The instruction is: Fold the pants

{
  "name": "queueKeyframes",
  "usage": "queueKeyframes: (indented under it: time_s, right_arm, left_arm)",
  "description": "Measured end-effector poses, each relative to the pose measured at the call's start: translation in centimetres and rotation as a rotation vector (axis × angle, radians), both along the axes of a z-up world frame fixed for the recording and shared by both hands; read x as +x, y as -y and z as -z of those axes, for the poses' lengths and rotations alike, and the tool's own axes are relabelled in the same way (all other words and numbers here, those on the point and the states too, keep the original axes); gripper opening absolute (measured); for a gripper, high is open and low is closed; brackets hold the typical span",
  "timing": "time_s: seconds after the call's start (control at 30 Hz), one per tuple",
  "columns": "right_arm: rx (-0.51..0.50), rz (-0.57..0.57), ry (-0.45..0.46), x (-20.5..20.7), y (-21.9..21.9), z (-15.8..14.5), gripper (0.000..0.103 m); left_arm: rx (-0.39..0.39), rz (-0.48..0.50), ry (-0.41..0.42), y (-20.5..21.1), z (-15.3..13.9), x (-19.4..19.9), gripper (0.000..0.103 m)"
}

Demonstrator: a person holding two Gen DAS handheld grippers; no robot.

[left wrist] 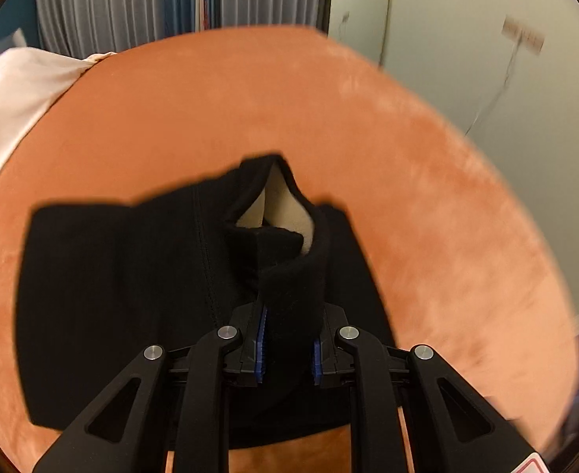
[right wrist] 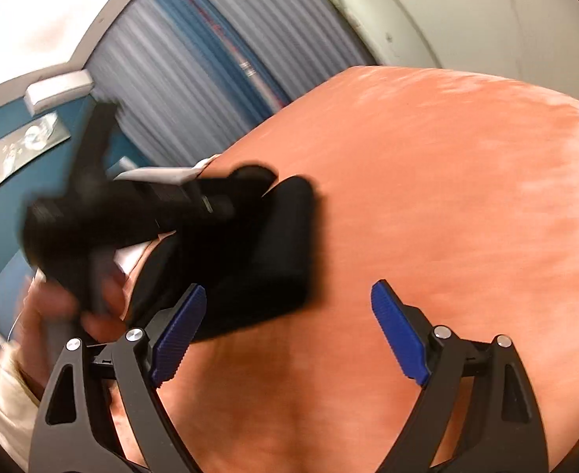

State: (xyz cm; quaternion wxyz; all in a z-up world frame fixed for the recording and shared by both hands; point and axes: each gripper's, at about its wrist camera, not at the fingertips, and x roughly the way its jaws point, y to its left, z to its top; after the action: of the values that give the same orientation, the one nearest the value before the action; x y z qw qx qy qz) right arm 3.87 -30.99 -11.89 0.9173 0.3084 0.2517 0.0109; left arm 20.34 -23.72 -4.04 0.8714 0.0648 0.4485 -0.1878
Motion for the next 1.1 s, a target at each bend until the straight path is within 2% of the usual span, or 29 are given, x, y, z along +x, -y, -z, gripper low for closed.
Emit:
queueKeyframes:
  time_s: [0.03, 0.07, 0.17, 0.27, 0.33, 0.4, 0.43, 0.47, 0.53, 0.6, 0.73, 0.8, 0.83, 0.87, 0.9, 0.93, 0.97, 1.0, 1.03, 1.1]
  right_arm:
    - [0.009, 0.012, -0.006, -0.3, 0.6, 0.2, 0.084]
    - [0.029, 0.022, -0.009, -0.7, 1.4, 0.5, 0.084]
    - [0.064, 0.032, -0.003, -1.1, 2.5, 0.8, 0.084]
    - [0.067, 0.041, 0.000, -0.9, 2.7, 0.4, 0.084]
    - [0.055, 0.049, -0.007, -0.6, 2.9, 0.4, 0.084]
    - [0.038, 0.047, -0.012, -0.2, 3.0, -0.1, 0.084]
    - [0.044, 0.034, -0.012, 0.2, 3.0, -0.6, 0.085]
    - [0.053, 0.017, -0.012, 0.8, 3.0, -1.1, 0.085]
    - [0.053, -0.056, -0.007, 2.6, 2.1, -2.9, 0.085]
    - [-0.002, -0.126, -0.023, 5.0, 0.6, -4.5, 0.085]
    - [-0.110, -0.279, -0.085, 11.6, -3.7, -5.7, 0.084]
    - [-0.160, -0.335, -0.191, 15.7, -6.1, -4.4, 0.085]
    - [-0.181, -0.322, -0.223, 16.8, -6.6, -3.7, 0.084]
    - [-0.203, -0.337, -0.275, 18.3, -7.6, -2.4, 0.074]
    - [-0.245, -0.350, -0.321, 19.3, -8.5, -1.4, 0.038]
    - [-0.234, -0.352, -0.318, 19.4, -8.7, -1.4, 0.021]
    - [-0.213, -0.357, -0.300, 19.0, -8.7, -2.3, 0.016]
    - [-0.206, -0.344, -0.257, 18.2, -8.5, -3.9, 0.015]
    - [-0.208, -0.321, -0.179, 16.6, -8.0, -6.0, 0.015]
    - [-0.244, -0.253, -0.131, 14.6, -6.7, -6.7, 0.015]
  left_arm:
    - [0.031, -0.009, 0.013, 0.5, 0.9, -0.4, 0.014]
    - [0.077, -0.012, 0.060, 0.8, 1.3, -1.2, 0.015]
    - [0.158, -0.025, 0.113, 1.8, 1.1, -2.1, 0.016]
    - [0.098, -0.053, 0.110, 0.7, -0.2, -3.1, 0.021]
    - [-0.046, -0.021, 0.085, -1.5, -1.5, -4.1, 0.036]
    - [-0.158, -0.005, 0.088, -4.0, -3.1, -5.7, 0.039]
    - [-0.181, 0.003, 0.107, -5.3, -3.9, -6.5, 0.040]
    - [-0.185, 0.000, 0.133, -6.6, -4.6, -7.2, 0.042]
    - [-0.158, -0.053, 0.192, -10.0, -5.6, -8.1, 0.058]
    - [-0.129, -0.122, 0.215, -13.0, -5.7, -8.0, 0.063]
    - [-0.069, -0.281, 0.167, -19.6, -3.9, -6.3, 0.063]
    - [-0.081, -0.335, 0.121, -22.6, -2.7, -5.5, 0.063]
    - [-0.086, -0.359, 0.102, -23.8, -2.1, -5.1, 0.063]
    - [-0.085, -0.383, 0.087, -24.8, -1.4, -4.9, 0.063]
    - [-0.084, -0.397, 0.071, -25.6, -0.7, -4.4, 0.063]
    - [-0.076, -0.407, 0.054, -26.0, -0.2, -3.9, 0.063]
    - [-0.063, -0.418, 0.038, -26.6, 0.4, -3.4, 0.063]
    - [-0.060, -0.416, 0.032, -26.9, 0.6, -3.0, 0.063]
    - [-0.058, -0.415, 0.028, -27.2, 0.7, -2.7, 0.063]
    - [-0.071, -0.407, 0.027, -27.8, 0.9, -2.8, 0.063]
